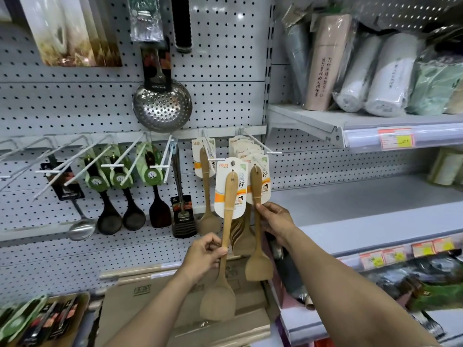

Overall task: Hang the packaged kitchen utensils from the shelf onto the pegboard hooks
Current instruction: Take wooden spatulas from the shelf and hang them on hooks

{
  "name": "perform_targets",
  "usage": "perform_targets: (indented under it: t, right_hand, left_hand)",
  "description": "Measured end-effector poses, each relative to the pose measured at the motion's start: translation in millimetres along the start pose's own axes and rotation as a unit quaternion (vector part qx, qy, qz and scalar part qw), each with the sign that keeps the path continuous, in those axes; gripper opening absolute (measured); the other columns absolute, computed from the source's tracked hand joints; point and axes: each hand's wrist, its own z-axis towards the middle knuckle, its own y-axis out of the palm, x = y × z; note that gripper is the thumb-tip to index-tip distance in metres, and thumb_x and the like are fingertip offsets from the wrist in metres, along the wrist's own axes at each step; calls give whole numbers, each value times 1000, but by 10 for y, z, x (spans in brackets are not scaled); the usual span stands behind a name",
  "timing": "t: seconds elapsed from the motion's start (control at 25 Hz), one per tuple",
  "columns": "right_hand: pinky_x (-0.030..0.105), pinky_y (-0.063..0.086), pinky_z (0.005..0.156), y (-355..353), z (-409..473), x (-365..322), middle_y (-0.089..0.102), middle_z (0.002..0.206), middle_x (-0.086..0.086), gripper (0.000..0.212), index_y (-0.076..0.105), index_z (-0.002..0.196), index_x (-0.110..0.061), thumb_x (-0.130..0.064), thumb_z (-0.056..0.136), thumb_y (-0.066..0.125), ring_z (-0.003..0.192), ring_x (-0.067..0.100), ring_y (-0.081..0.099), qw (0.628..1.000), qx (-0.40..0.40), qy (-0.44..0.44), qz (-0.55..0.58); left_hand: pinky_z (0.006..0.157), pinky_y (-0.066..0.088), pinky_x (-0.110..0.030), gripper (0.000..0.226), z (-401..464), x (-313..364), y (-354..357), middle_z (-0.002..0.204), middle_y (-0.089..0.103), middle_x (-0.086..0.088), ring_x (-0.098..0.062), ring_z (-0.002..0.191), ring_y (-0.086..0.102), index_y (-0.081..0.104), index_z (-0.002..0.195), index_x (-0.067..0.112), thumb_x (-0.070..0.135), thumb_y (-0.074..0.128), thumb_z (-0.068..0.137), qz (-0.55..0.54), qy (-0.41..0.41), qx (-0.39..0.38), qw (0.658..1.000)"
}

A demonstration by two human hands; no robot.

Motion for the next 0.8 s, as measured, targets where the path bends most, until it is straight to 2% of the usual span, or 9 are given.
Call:
perform_targets:
  t: [0.08, 0.16, 0.2, 0.28, 0.36, 0.48, 0.64, 0.8]
  right_hand:
    - [35, 59, 81, -10, 26, -37, 77, 99, 8, 11, 74, 90, -17, -28, 88, 75, 87, 23, 70, 998, 56, -3, -29]
    - [40, 58, 87, 9, -17, -110, 77, 89, 0, 20, 75, 84, -22, -43, 84, 75, 89, 23, 71, 991, 122, -24, -54]
    - [39, 57, 87, 12, -95, -160, 77, 86, -3, 26, 75, 84, -23, -48, 85, 72, 88, 20, 71, 990, 123, -46, -58]
    - [30, 56, 79, 34, -333, -314, 77, 85, -3, 30, 76, 89, -19, -47, 91, 66, 84, 13, 72, 991, 74, -111, -28]
    - [23, 56, 71, 3, -559, -495, 77, 88, 1, 30, 74, 94, -11, -39, 94, 65, 79, 9, 71, 986, -1, -165, 10]
    - [20, 55, 74, -70, -651, -626, 76, 92, 2, 18, 73, 94, -10, -27, 90, 72, 82, 10, 70, 975, -51, -215, -9]
    - [37, 58, 86, -139, -603, -652, 78, 97, 7, 24, 74, 99, -8, -25, 83, 80, 92, 22, 72, 982, -49, -185, -4]
    - [37, 58, 89, -151, -528, -623, 78, 96, 3, 16, 74, 94, -14, -24, 82, 80, 97, 23, 73, 989, -44, -138, 9]
  left_hand:
    - [68, 57, -33, 11, -53, 10, 28, 70, 65, 2, -14, 75, 66, 60, 81, 10, 9, 68, 88, 3, 7, 20, 1000]
    - [69, 59, -35, 10, -99, 6, 97, 77, 70, -5, -21, 80, 69, 61, 82, 10, 10, 69, 87, 3, 5, 38, 999]
    - [70, 60, -39, 10, -134, -4, 162, 79, 71, -8, -24, 82, 71, 62, 81, 11, 10, 70, 86, -2, 2, 45, 999]
    - [73, 59, -44, 9, -194, 9, 324, 80, 72, -8, -25, 81, 71, 62, 82, 11, 9, 71, 85, -11, 3, 52, 999]
    - [68, 56, -40, 10, -235, 61, 493, 77, 70, -5, -20, 75, 67, 62, 83, 10, 7, 71, 85, -21, 14, 57, 998]
    - [61, 47, -32, 10, -272, 146, 725, 78, 63, -7, -16, 70, 58, 61, 84, 9, 5, 71, 84, -27, 25, 62, 997]
    - [58, 51, -26, 11, -312, 174, 936, 85, 66, -19, -18, 75, 62, 61, 85, 10, 8, 71, 85, -16, 17, 59, 998]
    - [64, 55, -31, 11, -320, 142, 972, 81, 67, -11, -19, 75, 65, 61, 90, 3, 7, 70, 86, -12, 5, 53, 999]
